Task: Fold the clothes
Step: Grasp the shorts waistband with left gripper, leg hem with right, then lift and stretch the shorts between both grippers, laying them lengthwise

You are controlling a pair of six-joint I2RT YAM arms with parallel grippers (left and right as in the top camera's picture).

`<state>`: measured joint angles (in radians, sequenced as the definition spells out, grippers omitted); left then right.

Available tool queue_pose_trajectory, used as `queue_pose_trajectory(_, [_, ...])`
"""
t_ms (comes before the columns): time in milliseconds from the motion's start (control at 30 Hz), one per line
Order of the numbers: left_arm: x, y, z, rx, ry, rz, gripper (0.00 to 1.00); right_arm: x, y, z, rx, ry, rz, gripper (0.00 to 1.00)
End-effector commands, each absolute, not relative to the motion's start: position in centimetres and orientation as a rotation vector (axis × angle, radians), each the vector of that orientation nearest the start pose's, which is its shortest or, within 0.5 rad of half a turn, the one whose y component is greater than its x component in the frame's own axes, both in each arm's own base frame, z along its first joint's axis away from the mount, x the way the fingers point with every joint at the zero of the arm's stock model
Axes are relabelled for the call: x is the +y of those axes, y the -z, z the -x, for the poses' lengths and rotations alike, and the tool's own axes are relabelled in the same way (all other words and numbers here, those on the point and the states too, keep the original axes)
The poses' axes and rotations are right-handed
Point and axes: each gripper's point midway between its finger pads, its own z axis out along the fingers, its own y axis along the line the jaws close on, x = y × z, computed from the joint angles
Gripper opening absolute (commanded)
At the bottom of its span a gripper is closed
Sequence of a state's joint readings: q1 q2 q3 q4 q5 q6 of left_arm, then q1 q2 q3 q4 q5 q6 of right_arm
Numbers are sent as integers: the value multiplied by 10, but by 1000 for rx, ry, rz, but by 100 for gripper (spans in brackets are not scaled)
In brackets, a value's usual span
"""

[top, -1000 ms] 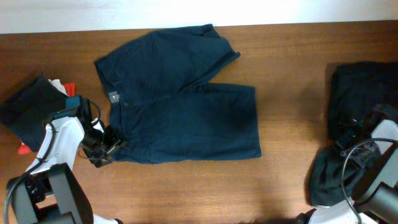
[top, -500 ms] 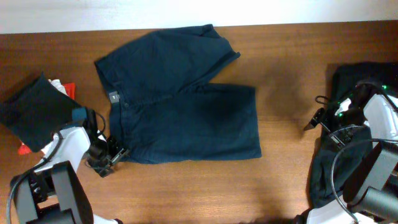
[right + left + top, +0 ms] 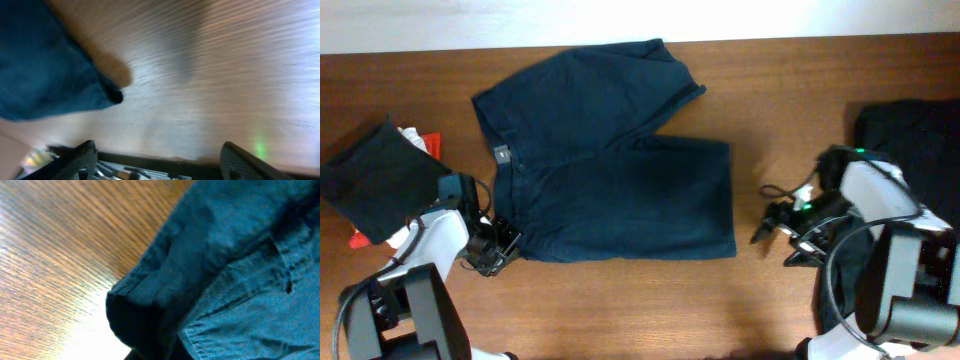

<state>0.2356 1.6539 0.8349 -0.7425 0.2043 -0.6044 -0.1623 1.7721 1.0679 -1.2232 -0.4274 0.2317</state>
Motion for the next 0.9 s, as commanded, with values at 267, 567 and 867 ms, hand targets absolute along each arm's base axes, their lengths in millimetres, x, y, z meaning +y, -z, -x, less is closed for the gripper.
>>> queue_pose_trajectory(267, [14,-27,-261,2850,277,1050,0,106,-8,-216,3258,-976,-801,56])
queue_pose_trajectory(567, [13,-26,-252,2888,266,1044,0,96,6,-254,3121,-824,-827,44])
queue_pose_trajectory(867, [11,-43,-243,2910,267,905,0,39,-28,-279,3058,-438,-781,4])
